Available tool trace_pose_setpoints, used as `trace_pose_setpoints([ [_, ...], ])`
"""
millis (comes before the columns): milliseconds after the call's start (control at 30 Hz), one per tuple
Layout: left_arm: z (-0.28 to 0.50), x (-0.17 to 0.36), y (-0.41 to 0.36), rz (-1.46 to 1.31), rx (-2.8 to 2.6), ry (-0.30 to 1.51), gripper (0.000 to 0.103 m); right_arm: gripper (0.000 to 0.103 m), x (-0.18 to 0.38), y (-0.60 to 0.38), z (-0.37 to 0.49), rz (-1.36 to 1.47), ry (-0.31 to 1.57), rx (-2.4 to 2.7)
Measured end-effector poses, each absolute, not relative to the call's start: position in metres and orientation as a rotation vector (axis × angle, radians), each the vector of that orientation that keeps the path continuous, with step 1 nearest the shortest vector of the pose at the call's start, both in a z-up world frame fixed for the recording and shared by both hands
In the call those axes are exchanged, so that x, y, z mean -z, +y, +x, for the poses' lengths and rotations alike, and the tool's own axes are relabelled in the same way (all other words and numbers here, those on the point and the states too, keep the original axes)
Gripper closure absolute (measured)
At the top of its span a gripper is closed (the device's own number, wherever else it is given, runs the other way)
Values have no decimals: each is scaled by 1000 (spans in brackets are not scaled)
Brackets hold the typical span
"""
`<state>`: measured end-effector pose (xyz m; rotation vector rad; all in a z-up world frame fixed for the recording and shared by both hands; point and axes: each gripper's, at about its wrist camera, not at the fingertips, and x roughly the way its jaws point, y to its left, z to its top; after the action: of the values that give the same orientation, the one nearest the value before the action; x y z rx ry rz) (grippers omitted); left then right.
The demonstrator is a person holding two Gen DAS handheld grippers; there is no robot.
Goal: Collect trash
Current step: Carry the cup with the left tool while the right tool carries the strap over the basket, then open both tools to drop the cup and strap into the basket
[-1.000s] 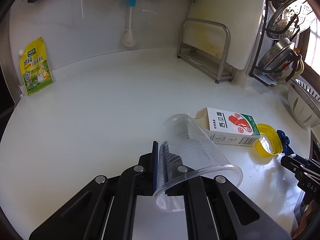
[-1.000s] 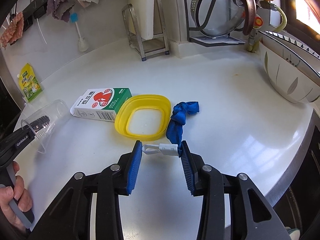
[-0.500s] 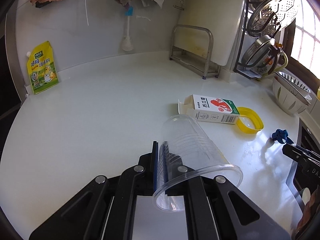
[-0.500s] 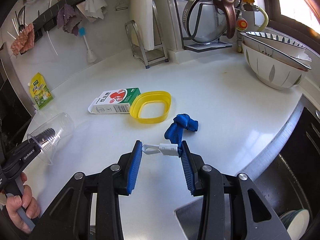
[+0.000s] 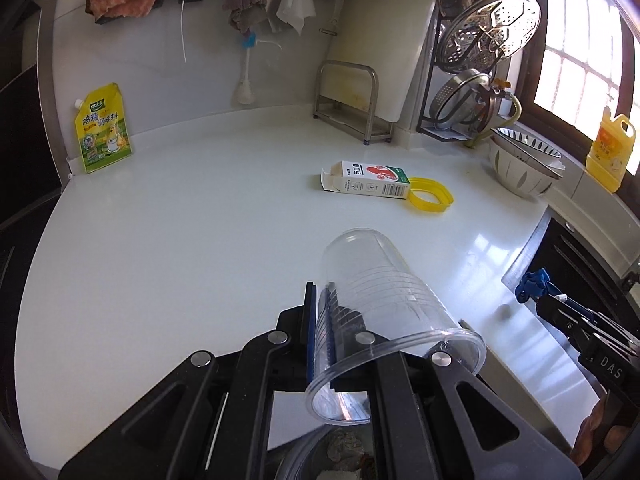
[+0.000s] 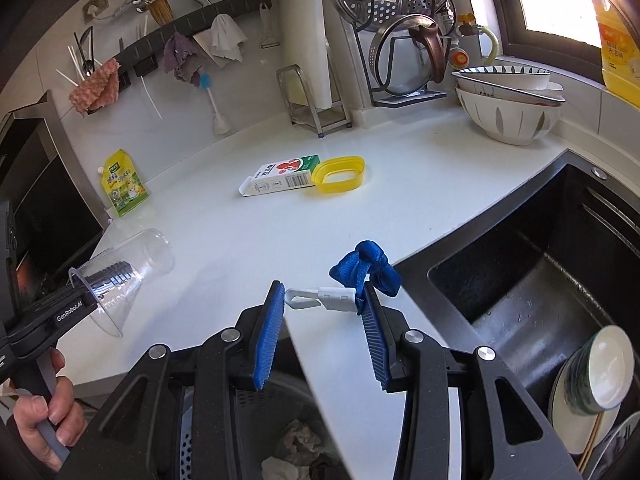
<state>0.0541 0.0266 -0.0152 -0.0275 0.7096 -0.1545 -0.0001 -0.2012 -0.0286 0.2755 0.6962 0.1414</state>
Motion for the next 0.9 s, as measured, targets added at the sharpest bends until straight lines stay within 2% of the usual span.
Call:
trace_pose_setpoints([
  [433,-37,32,23,11,182,720,98,65,43,-163,-103,283,706,-169],
  [900,-85,71,10,34,207,791,98,65,66,-157,-145,277,738,-185],
])
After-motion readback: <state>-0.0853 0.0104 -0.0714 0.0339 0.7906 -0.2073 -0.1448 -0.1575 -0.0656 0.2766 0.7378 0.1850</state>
